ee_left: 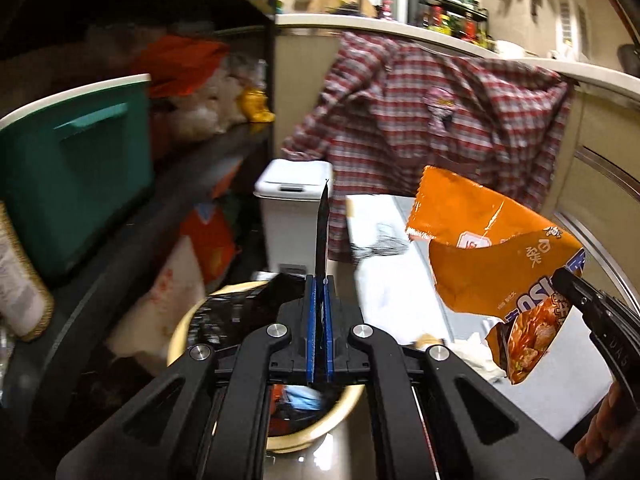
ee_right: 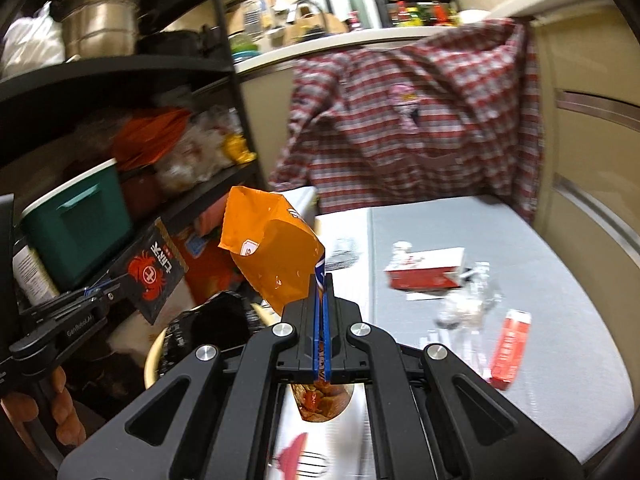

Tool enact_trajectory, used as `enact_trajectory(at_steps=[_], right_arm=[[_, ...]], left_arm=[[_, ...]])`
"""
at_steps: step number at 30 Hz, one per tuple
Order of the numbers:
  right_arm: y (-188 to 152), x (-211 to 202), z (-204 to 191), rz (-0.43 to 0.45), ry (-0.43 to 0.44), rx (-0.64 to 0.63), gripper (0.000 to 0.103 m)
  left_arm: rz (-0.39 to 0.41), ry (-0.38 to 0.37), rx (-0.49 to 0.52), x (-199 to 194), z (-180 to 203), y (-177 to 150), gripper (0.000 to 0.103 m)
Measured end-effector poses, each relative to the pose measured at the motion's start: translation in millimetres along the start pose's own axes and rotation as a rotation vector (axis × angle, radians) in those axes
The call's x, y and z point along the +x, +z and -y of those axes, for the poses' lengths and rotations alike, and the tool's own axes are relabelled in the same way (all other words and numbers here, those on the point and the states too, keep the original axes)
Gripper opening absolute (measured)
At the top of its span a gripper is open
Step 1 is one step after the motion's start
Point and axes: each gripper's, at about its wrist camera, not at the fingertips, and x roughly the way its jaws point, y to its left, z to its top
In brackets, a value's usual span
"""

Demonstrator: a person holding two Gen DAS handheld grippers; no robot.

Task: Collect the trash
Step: 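Carry the snack bag with the right gripper over the bin while the left gripper follows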

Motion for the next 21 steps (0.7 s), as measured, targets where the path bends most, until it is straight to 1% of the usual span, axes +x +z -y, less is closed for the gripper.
enact_trajectory(at_steps=[3, 7, 10, 21], right_arm=[[-0.3, 9.4, -23.2, -0.015, 0.041, -0.027, 0.001], [-2.9, 22.1, -48.3, -0.038, 0.084, -0.056, 0.001], [-6.3, 33.7, -65.3, -0.065, 0.108, -0.077, 0.001], [-19.3, 73.7, -91.8, -0.142, 0.144, -0.099, 0.001]], left_arm=[[0.005, 0.042, -0.022, -3.7, -20.8, -1.3, 0.003], [0.001, 0.065, -0.054, -4.5, -42.1, -3.3, 0.004], [-0.001, 0.073, -0.069, -1.5, -50.9, -4.8, 0.004], [-0.042, 0.068, -0.105, 17.5, -73.3, -12.7, 0.004]])
